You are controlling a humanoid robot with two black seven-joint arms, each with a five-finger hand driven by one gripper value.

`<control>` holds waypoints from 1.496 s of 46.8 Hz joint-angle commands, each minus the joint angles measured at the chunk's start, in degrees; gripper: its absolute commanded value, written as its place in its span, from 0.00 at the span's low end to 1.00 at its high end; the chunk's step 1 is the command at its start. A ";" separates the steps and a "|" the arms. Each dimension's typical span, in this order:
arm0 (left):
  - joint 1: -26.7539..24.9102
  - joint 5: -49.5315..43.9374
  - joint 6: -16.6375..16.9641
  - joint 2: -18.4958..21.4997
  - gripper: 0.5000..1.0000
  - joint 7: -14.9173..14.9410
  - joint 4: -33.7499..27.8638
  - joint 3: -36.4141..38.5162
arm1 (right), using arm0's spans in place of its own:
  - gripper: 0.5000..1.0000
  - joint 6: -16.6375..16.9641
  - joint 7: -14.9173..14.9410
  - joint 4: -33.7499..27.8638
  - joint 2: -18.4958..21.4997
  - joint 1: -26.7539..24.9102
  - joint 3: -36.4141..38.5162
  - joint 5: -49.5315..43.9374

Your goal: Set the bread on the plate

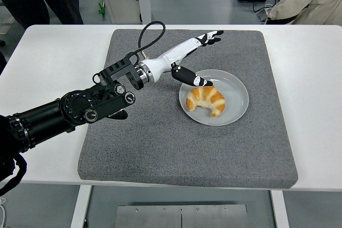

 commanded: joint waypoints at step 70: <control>4.89 -47.20 -12.73 -1.70 0.94 0.34 21.57 -20.94 | 1.00 0.04 0.00 1.58 0.00 0.79 0.62 0.09</control>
